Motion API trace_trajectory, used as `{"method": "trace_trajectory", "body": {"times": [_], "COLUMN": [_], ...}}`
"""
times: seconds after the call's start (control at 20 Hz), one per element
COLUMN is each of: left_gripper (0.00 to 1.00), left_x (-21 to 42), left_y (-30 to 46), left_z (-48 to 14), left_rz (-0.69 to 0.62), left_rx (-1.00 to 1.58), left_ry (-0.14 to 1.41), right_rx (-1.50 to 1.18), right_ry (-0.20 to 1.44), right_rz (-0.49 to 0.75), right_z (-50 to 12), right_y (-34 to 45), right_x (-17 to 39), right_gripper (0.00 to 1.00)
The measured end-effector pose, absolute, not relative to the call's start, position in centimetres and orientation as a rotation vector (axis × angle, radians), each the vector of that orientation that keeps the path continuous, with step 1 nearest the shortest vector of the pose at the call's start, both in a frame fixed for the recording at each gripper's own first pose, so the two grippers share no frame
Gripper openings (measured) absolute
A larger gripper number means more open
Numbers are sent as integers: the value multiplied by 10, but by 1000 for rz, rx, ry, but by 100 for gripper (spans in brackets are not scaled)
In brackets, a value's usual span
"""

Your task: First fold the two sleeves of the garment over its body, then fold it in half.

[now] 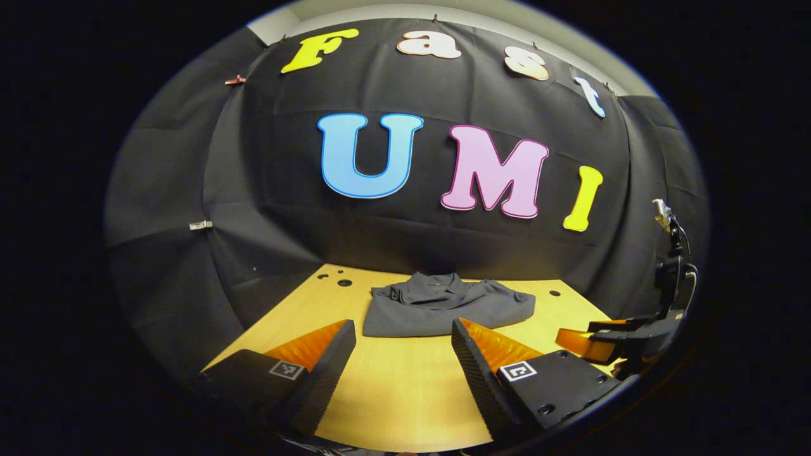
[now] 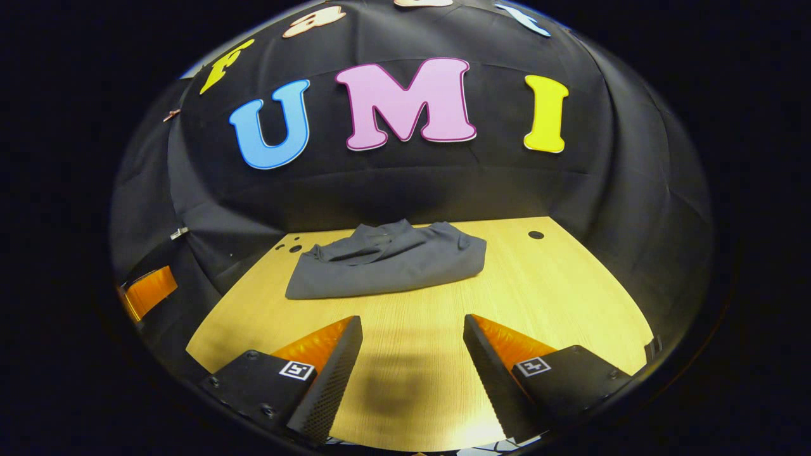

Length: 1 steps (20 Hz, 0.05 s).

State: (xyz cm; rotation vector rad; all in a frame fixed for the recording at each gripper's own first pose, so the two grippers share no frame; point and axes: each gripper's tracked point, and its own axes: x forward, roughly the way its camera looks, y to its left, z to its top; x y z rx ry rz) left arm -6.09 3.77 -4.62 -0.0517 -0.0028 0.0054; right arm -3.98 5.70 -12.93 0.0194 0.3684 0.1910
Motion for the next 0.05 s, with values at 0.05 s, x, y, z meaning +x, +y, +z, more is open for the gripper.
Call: {"method": "trace_trajectory", "body": {"times": [0.05], "left_gripper": [96], "left_x": [-62], "left_y": [36], "left_z": [-48], "left_rz": [-2], "left_rx": [-49], "left_ry": [3], "right_rx": [24], "right_ry": [384], "right_rz": [202], "right_z": [-133], "right_y": [61], "right_x": [-44], "right_gripper": [99]}}
